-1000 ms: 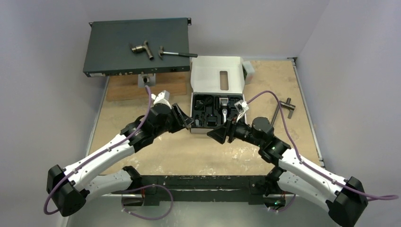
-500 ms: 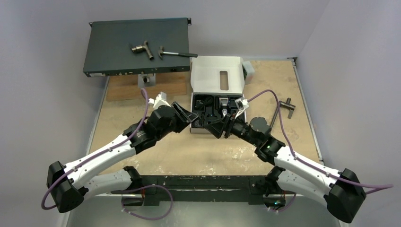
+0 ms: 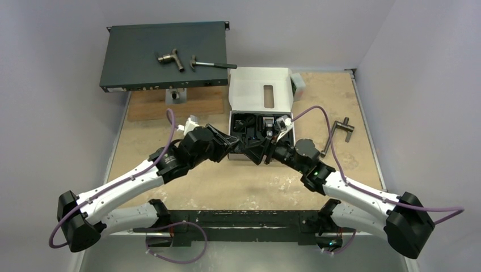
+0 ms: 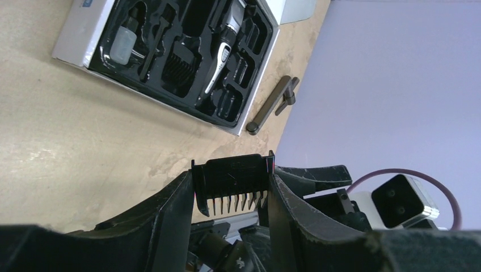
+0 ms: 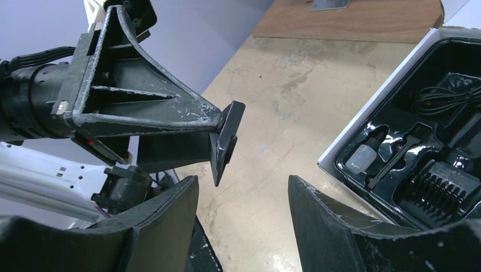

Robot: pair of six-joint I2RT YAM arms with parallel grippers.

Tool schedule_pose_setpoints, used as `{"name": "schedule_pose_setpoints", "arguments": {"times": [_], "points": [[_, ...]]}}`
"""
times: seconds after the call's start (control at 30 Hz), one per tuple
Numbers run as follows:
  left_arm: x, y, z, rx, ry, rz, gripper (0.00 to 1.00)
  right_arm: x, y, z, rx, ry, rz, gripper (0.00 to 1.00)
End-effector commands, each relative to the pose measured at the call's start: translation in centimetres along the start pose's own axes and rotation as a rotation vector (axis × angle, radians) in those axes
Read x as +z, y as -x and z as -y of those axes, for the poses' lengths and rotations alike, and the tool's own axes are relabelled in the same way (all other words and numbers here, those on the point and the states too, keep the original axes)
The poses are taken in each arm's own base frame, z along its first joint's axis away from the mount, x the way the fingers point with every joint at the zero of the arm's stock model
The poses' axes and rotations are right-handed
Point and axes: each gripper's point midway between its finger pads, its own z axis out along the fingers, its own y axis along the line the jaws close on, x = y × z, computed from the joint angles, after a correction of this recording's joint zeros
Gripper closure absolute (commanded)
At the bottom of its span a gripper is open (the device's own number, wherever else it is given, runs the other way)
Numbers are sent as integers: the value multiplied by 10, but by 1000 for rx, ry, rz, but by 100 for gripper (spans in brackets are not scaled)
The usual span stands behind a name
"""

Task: Sort the hair-cutting tools
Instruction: Pick up the haircut tool at the center of the board.

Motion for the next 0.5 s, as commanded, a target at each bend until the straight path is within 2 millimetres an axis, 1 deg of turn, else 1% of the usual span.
{"name": "schedule_pose_setpoints", "arguments": {"times": [0.0,0.23,0.33,0.47], "points": [[-5,-2,25,-63,-48,-1,100,11,29,-25,-59,81,73,42],[0,-11,25,-80,-51,-24,100,19,28,-30,-60,116,71,54],[0,-12,26,-81,-54,-26,100,22,27,-32,-57,126,64,65],[0,-13,28,-77,-63,-27,100,22,23,-33,-49,136,53,77]]}}
